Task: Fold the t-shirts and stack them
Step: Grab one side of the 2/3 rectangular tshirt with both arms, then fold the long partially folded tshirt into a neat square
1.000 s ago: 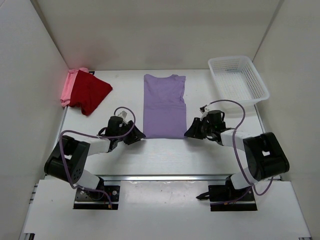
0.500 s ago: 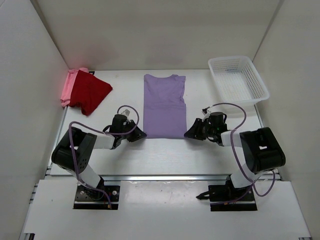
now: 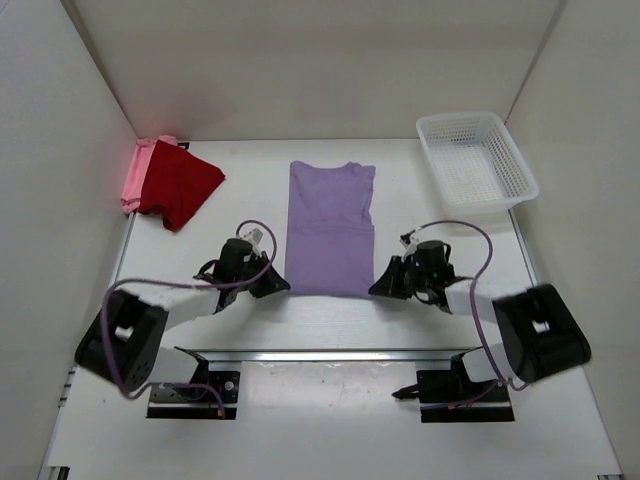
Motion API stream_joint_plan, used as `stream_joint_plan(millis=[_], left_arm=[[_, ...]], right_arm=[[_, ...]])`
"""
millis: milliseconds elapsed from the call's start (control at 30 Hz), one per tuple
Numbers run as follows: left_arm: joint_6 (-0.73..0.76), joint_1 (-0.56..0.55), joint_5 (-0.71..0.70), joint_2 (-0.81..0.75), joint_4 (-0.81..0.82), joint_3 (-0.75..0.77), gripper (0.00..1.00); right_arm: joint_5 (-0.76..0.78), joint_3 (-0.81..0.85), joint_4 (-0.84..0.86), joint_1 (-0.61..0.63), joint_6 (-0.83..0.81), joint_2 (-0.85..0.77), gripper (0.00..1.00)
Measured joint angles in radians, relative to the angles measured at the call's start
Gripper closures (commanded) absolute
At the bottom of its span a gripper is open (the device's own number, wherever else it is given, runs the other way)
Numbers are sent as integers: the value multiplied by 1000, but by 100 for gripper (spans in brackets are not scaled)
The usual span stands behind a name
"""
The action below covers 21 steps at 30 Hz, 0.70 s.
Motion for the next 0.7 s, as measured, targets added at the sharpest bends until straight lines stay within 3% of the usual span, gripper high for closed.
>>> stream_joint_plan(millis=[100, 233, 300, 367, 500, 700], left_arm=[[52, -28, 11, -193, -167, -63, 100], [90, -66, 21, -501, -459, -109, 100], [84, -71, 43, -622, -565, -111, 100], [84, -55, 56, -654, -624, -81, 100], [97, -16, 62, -478, -620, 93, 100], [103, 22, 13, -64, -463, 457, 100]], right_arm=[[38, -101, -82, 114, 13, -173, 99], [115, -198, -262, 365, 103, -442, 100], [127, -208, -346, 394, 132, -547, 100], [135, -188, -401, 346, 134, -600, 100], [82, -4, -460, 121, 72, -520, 100], [62, 447, -438, -79, -60, -137, 100]])
